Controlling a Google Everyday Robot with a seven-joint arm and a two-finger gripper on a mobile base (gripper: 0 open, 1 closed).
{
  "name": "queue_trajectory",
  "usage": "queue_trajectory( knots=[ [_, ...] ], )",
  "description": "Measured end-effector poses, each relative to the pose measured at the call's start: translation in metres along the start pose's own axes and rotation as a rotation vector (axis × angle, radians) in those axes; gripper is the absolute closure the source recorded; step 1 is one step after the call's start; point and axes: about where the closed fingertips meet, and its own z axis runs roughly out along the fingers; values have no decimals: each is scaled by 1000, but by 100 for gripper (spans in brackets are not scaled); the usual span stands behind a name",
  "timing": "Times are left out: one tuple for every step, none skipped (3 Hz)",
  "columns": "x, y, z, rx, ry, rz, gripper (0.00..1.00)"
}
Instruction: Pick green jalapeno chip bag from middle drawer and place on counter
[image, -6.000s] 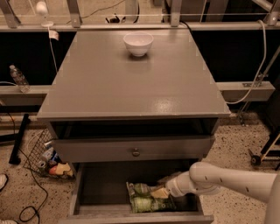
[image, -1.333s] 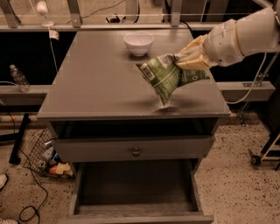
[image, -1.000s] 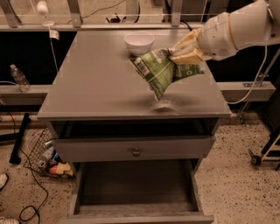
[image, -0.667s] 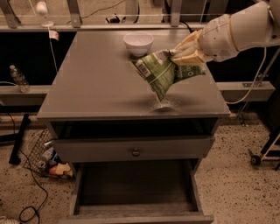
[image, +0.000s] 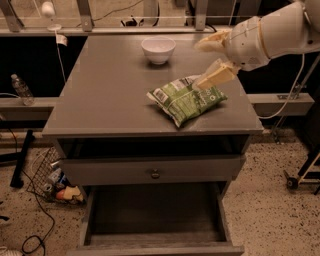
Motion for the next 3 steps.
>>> queue_trajectory(
  knots=[
    [-1, 0, 1, -2, -1, -1, 0],
    [5, 0, -3, 2, 21, 9, 0],
    [25, -3, -21, 16, 100, 44, 0]
  ],
)
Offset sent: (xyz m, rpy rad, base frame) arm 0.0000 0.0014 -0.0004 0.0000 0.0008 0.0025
